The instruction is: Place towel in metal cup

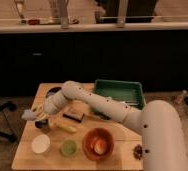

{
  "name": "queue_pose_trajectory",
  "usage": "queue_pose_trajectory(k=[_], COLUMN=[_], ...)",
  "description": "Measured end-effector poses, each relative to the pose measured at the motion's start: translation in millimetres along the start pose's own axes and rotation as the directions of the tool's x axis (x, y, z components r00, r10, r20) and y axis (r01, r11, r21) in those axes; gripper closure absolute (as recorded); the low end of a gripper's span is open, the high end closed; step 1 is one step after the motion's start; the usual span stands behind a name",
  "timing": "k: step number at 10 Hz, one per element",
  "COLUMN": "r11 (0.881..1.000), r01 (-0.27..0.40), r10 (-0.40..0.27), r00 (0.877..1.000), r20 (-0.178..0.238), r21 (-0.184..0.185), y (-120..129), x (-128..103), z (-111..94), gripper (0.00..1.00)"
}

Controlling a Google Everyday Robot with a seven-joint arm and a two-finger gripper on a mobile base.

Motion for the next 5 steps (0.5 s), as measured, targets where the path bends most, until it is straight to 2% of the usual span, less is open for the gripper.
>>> queue_pose_trajectory(k=[5], r11=[0.998], r01=[-0.02], r10=[0.017], r00=[0.998], r20=[-0.058], r21=[-0.056], y=[11.3], x=[-1.7], z=[-11.0], gripper=[0.98])
